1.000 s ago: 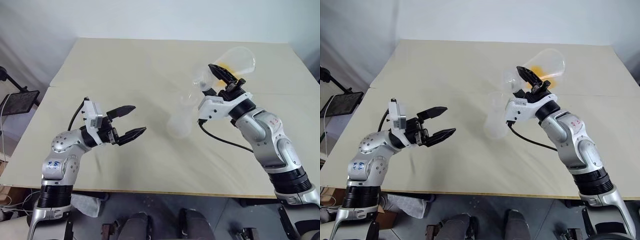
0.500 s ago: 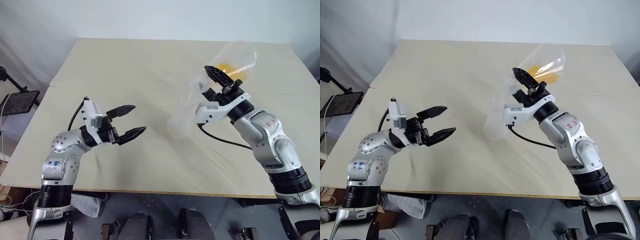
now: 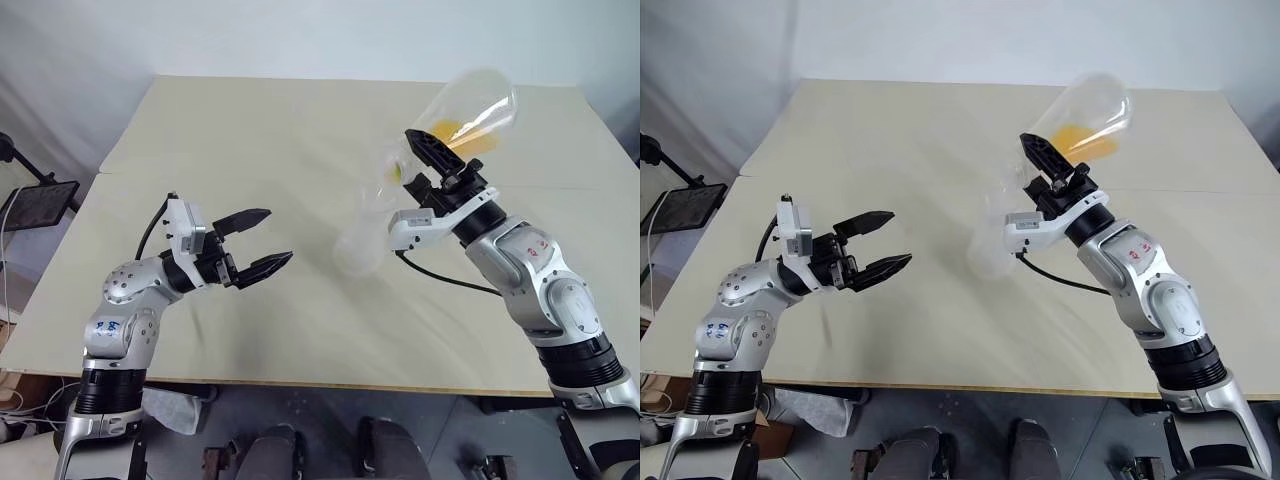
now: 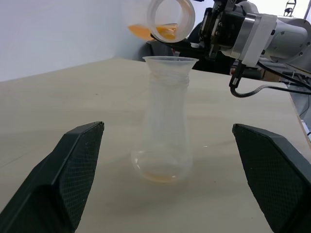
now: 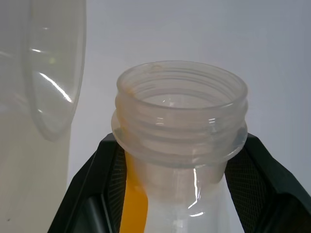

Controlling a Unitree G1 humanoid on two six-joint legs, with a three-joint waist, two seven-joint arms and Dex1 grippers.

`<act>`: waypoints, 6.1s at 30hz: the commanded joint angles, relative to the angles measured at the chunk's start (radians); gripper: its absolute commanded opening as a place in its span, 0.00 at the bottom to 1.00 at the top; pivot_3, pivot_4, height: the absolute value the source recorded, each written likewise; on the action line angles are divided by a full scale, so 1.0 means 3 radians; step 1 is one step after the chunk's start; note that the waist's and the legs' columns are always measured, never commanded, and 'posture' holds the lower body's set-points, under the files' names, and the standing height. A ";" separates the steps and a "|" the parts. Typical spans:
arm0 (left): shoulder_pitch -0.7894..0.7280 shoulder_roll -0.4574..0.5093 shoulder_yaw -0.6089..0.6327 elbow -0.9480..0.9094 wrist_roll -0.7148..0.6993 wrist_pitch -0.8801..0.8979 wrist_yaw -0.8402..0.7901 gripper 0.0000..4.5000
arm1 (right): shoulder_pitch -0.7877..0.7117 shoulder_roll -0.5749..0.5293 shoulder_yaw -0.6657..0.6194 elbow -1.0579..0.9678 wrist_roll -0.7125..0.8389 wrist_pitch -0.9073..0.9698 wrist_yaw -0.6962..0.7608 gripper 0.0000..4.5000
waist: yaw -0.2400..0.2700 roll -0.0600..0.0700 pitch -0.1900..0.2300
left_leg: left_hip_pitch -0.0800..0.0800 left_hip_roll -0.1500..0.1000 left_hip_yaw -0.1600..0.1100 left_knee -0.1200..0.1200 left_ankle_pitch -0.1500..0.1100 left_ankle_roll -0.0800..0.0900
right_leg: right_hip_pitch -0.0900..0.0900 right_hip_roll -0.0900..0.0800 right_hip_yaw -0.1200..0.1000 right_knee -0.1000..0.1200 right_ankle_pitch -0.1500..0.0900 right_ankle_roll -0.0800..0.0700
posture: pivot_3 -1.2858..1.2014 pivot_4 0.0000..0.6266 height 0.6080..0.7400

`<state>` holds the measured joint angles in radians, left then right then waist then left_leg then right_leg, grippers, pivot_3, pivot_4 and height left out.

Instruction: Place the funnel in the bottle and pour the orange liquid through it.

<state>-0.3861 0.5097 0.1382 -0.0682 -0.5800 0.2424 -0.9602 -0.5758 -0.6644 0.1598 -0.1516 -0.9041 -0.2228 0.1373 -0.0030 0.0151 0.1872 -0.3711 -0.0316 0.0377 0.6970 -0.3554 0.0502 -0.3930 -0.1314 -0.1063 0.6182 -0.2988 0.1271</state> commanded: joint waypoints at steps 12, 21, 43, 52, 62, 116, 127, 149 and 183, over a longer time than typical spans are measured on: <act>-0.0047 -0.0047 0.0016 -0.0089 -0.0006 -0.0037 0.0031 1.00 | -0.0007 -0.0127 -0.0072 0.0069 -0.0146 -0.0141 -0.0235 0.54 | -0.0001 0.0000 0.0000 | 0.0000 0.0001 0.0000 0.0000 0.0000 0.0000 | 0.0000 0.0000 0.0001 -0.0001 0.0000 0.0000 | 0.52 0.24 1.00; -0.0056 -0.0055 0.0023 -0.0088 -0.0002 -0.0043 0.0044 1.00 | -0.0014 -0.0147 -0.0060 0.0115 -0.0235 -0.0173 -0.0370 0.54 | -0.0002 0.0000 0.0000 | 0.0000 0.0001 0.0000 0.0000 0.0000 -0.0001 | 0.0001 0.0000 0.0001 -0.0002 0.0000 0.0000 | 0.52 0.24 1.00; -0.0054 -0.0084 0.0015 -0.0106 -0.0006 -0.0041 0.0065 1.00 | -0.0008 -0.0177 -0.0083 0.0143 -0.0322 -0.0211 -0.0513 0.54 | -0.0001 0.0000 0.0000 | 0.0000 0.0001 0.0000 -0.0001 0.0001 -0.0001 | 0.0001 0.0001 0.0001 -0.0003 0.0000 0.0000 | 0.52 0.24 1.00; -0.0048 -0.0092 0.0014 -0.0113 -0.0004 -0.0048 0.0087 1.00 | -0.0050 -0.0199 -0.0072 0.0159 -0.0352 -0.0223 -0.0570 0.54 | -0.0001 0.0000 0.0000 | -0.0001 0.0001 0.0000 -0.0001 0.0001 -0.0001 | 0.0001 0.0001 0.0002 -0.0004 0.0000 0.0000 | 0.52 0.24 1.00; -0.0034 -0.0090 0.0016 -0.0120 -0.0008 -0.0053 0.0093 1.00 | -0.0077 -0.0212 -0.0056 0.0161 -0.0355 -0.0266 -0.0538 0.54 | -0.0001 0.0000 0.0000 | -0.0001 0.0002 0.0000 -0.0001 0.0001 -0.0001 | 0.0001 0.0002 0.0002 -0.0005 0.0000 0.0000 | 0.52 0.24 1.00; -0.0018 -0.0190 0.0013 -0.0109 -0.0002 -0.0084 0.0126 1.00 | -0.0204 -0.0266 -0.0038 0.0166 -0.0474 -0.0292 -0.0539 0.54 | 0.0000 -0.0001 0.0000 | -0.0001 0.0002 0.0000 -0.0002 0.0001 -0.0002 | 0.0002 0.0002 0.0002 -0.0008 0.0000 0.0000 | 0.52 0.24 1.00; -0.0011 -0.0197 0.0032 -0.0118 -0.0003 -0.0099 0.0146 1.00 | -0.0193 -0.0229 -0.0030 0.0144 -0.0445 -0.0272 -0.0511 0.54 | 0.0000 -0.0001 0.0000 | -0.0001 0.0002 0.0000 -0.0002 0.0001 -0.0002 | 0.0003 0.0002 0.0002 -0.0009 0.0000 0.0000 | 0.52 0.24 1.00; -0.0043 -0.0109 0.0071 -0.0054 -0.0023 -0.0125 0.0105 1.00 | 0.0054 0.0532 -0.0700 -0.0519 0.1780 0.1007 0.0761 0.54 | 0.0008 -0.0002 0.0001 | -0.0002 0.0004 -0.0003 -0.0001 0.0001 -0.0002 | 0.0005 0.0002 0.0000 -0.0012 0.0000 0.0000 | 0.52 0.24 1.00; -0.0099 -0.0103 0.0033 -0.0010 -0.0011 -0.0098 0.0092 1.00 | 0.0126 0.0184 -0.2450 0.0917 0.4007 0.1893 0.0791 1.00 | 0.0011 0.0006 0.0005 | 0.0002 0.0001 0.0003 -0.0012 0.0002 0.0000 | -0.0001 -0.0001 0.0003 -0.0004 0.0001 0.0001 | 0.52 0.24 1.00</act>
<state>-0.4106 0.4727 0.1382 -0.0603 -0.5809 0.2187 -0.9302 -0.5480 -0.5809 -0.5524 0.1741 0.2685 0.3372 0.3603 0.0002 0.0167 0.1886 -0.3706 -0.0313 0.0386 0.6934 -0.3549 0.0502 -0.3931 -0.1317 -0.1054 0.6167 -0.2986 0.1274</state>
